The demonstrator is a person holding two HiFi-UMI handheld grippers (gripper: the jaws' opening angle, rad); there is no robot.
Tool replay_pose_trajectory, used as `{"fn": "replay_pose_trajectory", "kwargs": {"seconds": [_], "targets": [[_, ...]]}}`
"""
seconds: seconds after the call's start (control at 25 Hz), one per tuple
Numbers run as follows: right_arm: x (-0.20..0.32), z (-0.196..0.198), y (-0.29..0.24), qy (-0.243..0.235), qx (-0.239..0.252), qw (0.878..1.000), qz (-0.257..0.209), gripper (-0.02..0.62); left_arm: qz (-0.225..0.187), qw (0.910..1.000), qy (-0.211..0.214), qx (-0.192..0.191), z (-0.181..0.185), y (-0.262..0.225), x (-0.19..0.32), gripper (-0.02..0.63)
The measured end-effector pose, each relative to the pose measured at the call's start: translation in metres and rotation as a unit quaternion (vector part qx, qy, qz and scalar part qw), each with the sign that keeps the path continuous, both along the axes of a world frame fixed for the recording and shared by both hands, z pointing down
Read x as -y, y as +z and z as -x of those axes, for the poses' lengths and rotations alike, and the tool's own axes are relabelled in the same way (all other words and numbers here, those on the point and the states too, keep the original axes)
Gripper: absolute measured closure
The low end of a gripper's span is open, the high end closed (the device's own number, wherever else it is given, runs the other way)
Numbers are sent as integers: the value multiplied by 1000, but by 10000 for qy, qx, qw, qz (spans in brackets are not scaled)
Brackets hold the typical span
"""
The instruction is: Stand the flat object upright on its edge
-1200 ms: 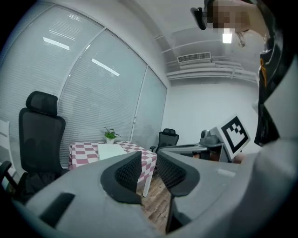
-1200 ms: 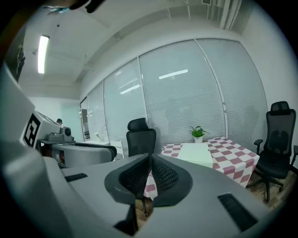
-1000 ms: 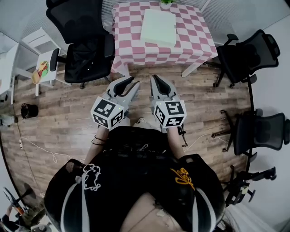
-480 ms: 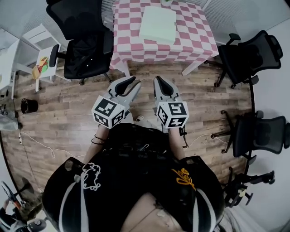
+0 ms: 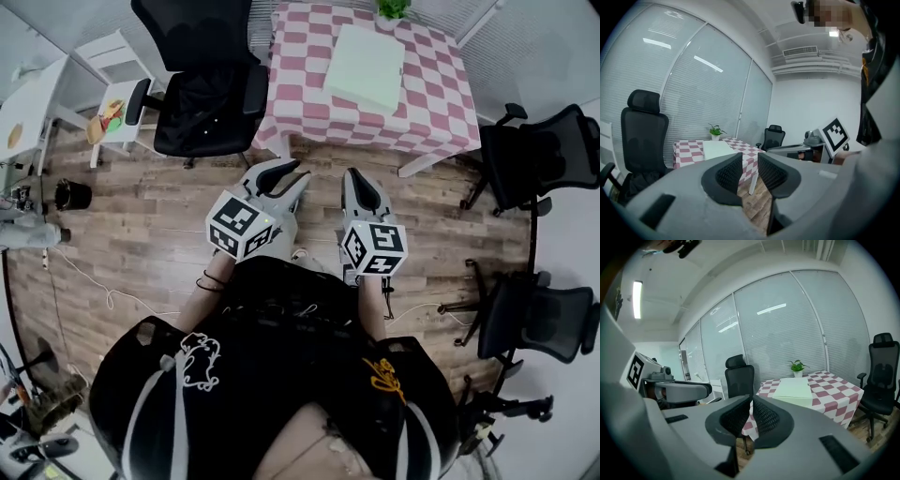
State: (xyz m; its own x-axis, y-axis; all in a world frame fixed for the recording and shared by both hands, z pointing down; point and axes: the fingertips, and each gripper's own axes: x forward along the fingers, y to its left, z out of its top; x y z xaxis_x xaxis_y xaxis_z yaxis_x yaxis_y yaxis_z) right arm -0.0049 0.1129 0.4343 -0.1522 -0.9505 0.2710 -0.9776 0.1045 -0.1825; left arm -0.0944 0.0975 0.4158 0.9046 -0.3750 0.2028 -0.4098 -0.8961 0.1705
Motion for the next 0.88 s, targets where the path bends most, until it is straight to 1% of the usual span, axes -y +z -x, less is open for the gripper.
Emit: {"fn": "replay_pose_trajectory", "kwargs": {"seconds": [0.16, 0.36, 0.52, 0.68, 0.88], "targets": [[36, -14, 1, 112, -37, 9999, 23, 569, -98, 9999, 74, -11, -9, -2, 41, 495], [94, -29, -5, 200, -120, 9997, 66, 569, -149, 9997, 174, -34, -17, -7, 100, 495], [134, -42, -4, 313, -147, 9993, 169, 569, -108, 9995, 297, -26, -25, -5, 145, 495], [169, -61, -1, 508, -43, 9984, 260, 569, -25, 9989, 463, 0, -30, -1, 184, 495], [204, -90, 3, 768, -23, 9966, 300, 569, 123, 9973, 704, 155, -38, 14, 228, 495]]}}
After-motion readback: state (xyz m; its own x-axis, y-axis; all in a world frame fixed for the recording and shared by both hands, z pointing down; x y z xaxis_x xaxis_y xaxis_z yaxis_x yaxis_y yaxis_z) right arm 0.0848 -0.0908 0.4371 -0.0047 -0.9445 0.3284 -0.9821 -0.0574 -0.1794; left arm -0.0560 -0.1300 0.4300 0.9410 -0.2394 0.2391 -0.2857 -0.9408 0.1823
